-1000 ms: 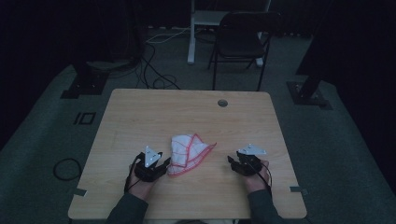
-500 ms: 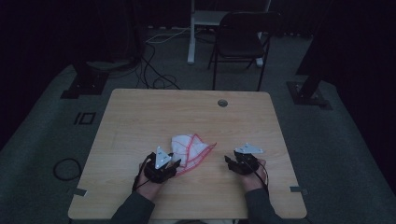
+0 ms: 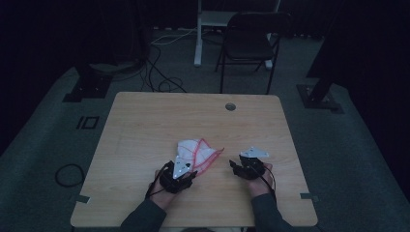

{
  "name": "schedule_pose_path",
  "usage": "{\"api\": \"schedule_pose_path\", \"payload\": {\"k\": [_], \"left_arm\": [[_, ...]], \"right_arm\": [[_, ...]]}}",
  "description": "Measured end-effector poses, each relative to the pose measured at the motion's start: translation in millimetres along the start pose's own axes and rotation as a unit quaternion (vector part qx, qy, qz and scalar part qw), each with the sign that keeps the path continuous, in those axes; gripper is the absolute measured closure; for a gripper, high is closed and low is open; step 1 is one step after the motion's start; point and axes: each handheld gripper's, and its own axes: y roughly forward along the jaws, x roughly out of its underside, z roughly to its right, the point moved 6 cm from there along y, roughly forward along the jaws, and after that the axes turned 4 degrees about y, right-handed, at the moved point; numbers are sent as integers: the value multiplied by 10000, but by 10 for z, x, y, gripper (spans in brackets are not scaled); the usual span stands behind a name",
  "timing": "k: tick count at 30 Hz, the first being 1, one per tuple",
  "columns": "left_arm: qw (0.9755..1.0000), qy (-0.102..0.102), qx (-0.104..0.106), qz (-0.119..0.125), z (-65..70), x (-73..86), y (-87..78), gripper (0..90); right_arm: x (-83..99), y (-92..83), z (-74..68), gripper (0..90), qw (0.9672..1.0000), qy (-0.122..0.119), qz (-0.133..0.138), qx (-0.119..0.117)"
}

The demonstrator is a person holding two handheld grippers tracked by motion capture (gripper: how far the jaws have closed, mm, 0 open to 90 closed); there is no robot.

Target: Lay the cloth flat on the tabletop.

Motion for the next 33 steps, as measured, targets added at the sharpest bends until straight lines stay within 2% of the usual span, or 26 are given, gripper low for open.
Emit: {"api": "schedule_pose_path", "payload": {"k": [3, 11, 14, 18, 21, 28, 33], "left_arm": [[10000, 73, 15, -52, 4, 29, 54, 598], [9991, 159, -298, -271, -121, 94, 163, 599], [9982, 206, -419, -381, -175, 111, 187, 668], [9982, 29, -480, -365, -250, 93, 171, 821], [9979, -52, -551, -326, -323, 64, 138, 900], [9971, -134, -726, -185, -465, -43, 70, 900], [9971, -80, -742, -116, -479, -113, 82, 813]], "right_arm": [[1, 7, -3, 492, 10000, -3, -6, -4], [-32, 35, -34, 486, 10000, -42, 1, -56], [-46, 50, -51, 482, 10000, -48, -3, -73], [-45, 87, -73, 481, 9999, -51, -21, -91], [-53, 121, -85, 480, 9999, -67, -22, -118], [-140, 210, -116, 496, 9998, -107, -23, -158], [-231, 267, -144, 500, 9996, -175, -4, -205]]}}
